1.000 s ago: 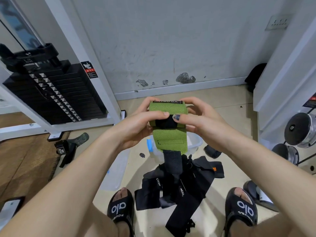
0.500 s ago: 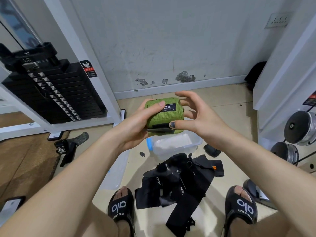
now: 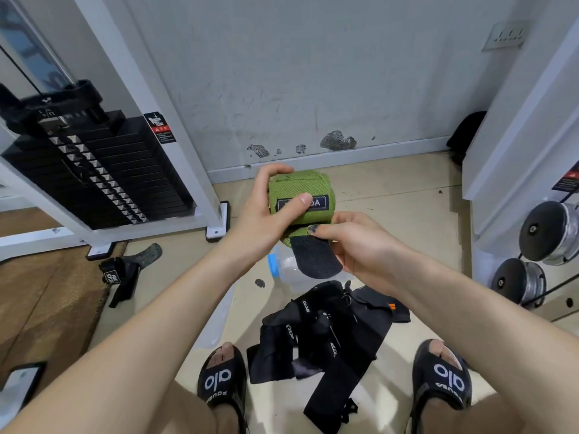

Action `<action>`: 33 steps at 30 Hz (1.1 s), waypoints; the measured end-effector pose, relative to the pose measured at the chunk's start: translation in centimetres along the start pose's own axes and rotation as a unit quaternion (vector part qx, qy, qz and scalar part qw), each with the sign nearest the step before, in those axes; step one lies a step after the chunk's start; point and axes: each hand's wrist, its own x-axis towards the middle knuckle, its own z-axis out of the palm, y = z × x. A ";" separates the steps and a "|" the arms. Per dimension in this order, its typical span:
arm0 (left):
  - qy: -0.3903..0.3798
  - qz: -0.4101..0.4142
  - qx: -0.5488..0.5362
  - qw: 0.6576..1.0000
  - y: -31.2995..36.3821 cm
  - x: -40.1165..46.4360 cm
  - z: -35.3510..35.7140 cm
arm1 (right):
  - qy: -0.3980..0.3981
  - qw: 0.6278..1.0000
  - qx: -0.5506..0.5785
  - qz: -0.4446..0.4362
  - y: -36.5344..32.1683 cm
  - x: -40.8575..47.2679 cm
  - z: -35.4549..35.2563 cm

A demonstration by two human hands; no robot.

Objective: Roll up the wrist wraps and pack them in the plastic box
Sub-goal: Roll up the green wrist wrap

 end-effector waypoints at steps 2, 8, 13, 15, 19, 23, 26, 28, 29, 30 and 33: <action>-0.016 0.040 0.070 0.997 -0.3 -0.2 0.2 | -0.002 0.999 0.039 0.006 0.4 0.1 0.1; 0.008 0.065 0.100 0.993 -0.7 -0.1 0.7 | 0.005 0.999 0.043 -0.007 0.9 0.3 0.7; 0.005 0.084 0.117 0.990 -1.0 0.4 0.8 | 0.059 0.997 0.047 -0.013 0.6 0.4 0.8; 0.004 0.084 0.123 0.989 -1.2 0.6 0.6 | 0.086 0.995 0.050 -0.009 0.4 0.2 0.9; -0.015 0.068 0.081 0.994 -1.2 0.8 0.1 | 0.112 0.989 0.096 -0.010 -0.1 0.2 0.7; -0.003 0.061 0.062 0.996 -0.9 0.7 0.3 | 0.106 0.985 0.130 -0.039 -0.7 0.3 0.5; 0.004 0.040 0.034 0.999 -1.0 0.7 0.4 | 0.095 0.989 0.090 -0.065 -0.6 0.1 0.8; 0.005 0.021 -0.003 1.000 -0.9 0.6 0.2 | 0.089 0.991 0.059 -0.082 -0.7 -0.1 1.1; 0.006 0.014 -0.020 1.000 -0.9 0.6 0.2 | 0.091 0.991 0.037 -0.089 -0.9 -0.1 1.0; 0.008 0.013 -0.025 1.000 -0.9 0.6 0.1 | 0.097 0.990 0.011 -0.098 -1.0 -0.1 1.0; 0.010 0.015 -0.033 0.999 -0.6 0.6 0.0 | 0.116 0.978 -0.074 -0.154 -1.2 -0.5 0.5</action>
